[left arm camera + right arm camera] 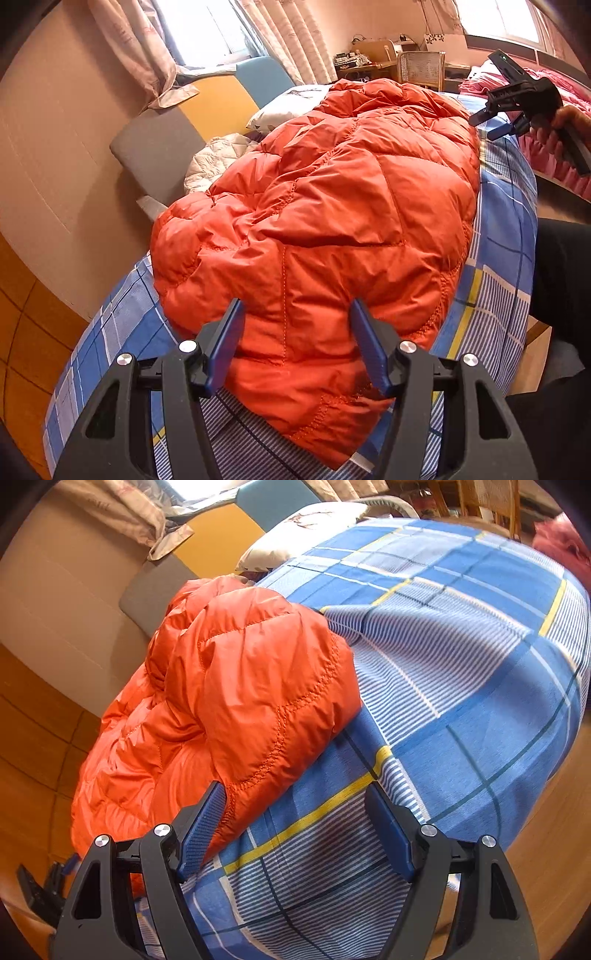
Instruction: Fold large clothes
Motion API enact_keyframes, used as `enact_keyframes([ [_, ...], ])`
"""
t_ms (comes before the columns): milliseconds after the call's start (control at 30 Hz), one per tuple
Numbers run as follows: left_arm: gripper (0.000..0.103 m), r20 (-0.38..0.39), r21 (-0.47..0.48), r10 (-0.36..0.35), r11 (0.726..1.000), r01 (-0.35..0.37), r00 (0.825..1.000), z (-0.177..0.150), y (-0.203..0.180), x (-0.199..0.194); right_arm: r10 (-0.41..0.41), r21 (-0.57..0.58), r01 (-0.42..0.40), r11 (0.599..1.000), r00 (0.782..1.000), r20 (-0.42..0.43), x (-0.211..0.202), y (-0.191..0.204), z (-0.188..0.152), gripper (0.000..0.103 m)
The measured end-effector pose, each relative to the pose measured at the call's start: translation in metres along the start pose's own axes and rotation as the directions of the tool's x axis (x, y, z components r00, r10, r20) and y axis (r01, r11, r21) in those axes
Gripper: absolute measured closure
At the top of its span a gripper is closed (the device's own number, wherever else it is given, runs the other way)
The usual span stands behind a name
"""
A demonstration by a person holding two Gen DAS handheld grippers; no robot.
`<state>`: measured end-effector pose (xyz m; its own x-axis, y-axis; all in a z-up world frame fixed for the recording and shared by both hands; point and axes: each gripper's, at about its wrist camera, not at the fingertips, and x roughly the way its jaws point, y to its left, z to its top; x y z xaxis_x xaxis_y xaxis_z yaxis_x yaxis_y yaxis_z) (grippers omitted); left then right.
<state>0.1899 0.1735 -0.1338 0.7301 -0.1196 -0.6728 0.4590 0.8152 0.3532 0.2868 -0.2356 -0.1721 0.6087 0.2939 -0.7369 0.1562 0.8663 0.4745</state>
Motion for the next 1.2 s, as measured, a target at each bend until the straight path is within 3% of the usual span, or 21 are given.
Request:
enact_keyframes([
  [100, 0.043, 0.003, -0.040, 0.010, 0.999, -0.010, 1.000, -0.001, 0.003, -0.002, -0.020, -0.033, 0.021, 0.999, 1.000, 0.008, -0.003, 0.005, 0.001, 0.025],
  [167, 0.043, 0.007, -0.120, 0.028, 0.992, -0.027, 1.000, 0.000, 0.009, -0.006, -0.039, -0.057, 0.040, 0.998, 0.999, 0.018, -0.005, 0.008, 0.002, 0.025],
  [233, 0.043, 0.024, -0.213, 0.049, 0.976, -0.043, 0.998, 0.001, 0.018, -0.013, -0.047, -0.072, 0.049, 0.996, 0.999, 0.022, -0.006, 0.009, 0.002, 0.025],
  [300, 0.043, 0.021, -0.323, 0.111, 0.941, -0.099, 0.994, 0.005, 0.030, -0.021, -0.076, -0.091, 0.080, 0.993, 0.996, 0.042, -0.009, 0.012, 0.002, 0.025],
  [400, 0.042, -0.058, -0.487, 0.211, 0.847, -0.213, 0.976, 0.009, 0.042, -0.027, -0.105, -0.150, 0.119, 0.981, 0.990, 0.099, -0.020, 0.023, 0.001, 0.025],
  [433, 0.042, -0.094, -0.549, 0.243, 0.796, -0.255, 0.965, 0.010, 0.044, -0.030, -0.117, -0.172, 0.138, 0.975, 0.985, 0.124, -0.024, 0.028, 0.001, 0.025],
  [467, 0.041, -0.117, -0.591, 0.259, 0.758, -0.277, 0.959, 0.010, 0.046, -0.032, -0.124, -0.187, 0.151, 0.971, 0.981, 0.147, -0.028, 0.032, 0.001, 0.025],
  [500, 0.041, -0.133, -0.657, 0.273, 0.696, -0.291, 0.953, 0.009, 0.047, -0.035, -0.129, -0.197, 0.161, 0.967, 0.978, 0.164, -0.031, 0.035, 0.001, 0.025],
  [567, 0.041, -0.159, -0.729, 0.276, 0.615, -0.301, 0.948, 0.008, 0.047, -0.036, -0.138, -0.231, 0.184, 0.955, 0.970, 0.202, -0.035, 0.045, 0.001, 0.025],
  [600, 0.041, -0.172, -0.743, 0.283, 0.592, -0.313, 0.944, 0.010, 0.045, -0.036, -0.132, -0.248, 0.184, 0.951, 0.968, 0.212, -0.037, 0.050, 0.001, 0.025],
  [733, 0.041, -0.198, -0.781, 0.265, 0.539, -0.315, 0.944, 0.014, 0.035, -0.023, -0.104, -0.322, 0.171, 0.931, 0.971, 0.214, -0.030, 0.074, 0.005, 0.025],
  [933, 0.049, -0.277, -0.798, 0.207, 0.494, -0.344, 0.938, 0.006, 0.028, 0.009, -0.090, -0.379, 0.144, 0.914, 0.983, 0.158, 0.001, 0.095, 0.001, 0.025],
  [1200, 0.048, -0.320, -0.820, 0.165, 0.446, -0.360, 0.933, -0.006, 0.024, 0.039, -0.110, -0.374, 0.135, 0.918, 0.990, 0.087, 0.039, 0.087, -0.008, 0.023],
])
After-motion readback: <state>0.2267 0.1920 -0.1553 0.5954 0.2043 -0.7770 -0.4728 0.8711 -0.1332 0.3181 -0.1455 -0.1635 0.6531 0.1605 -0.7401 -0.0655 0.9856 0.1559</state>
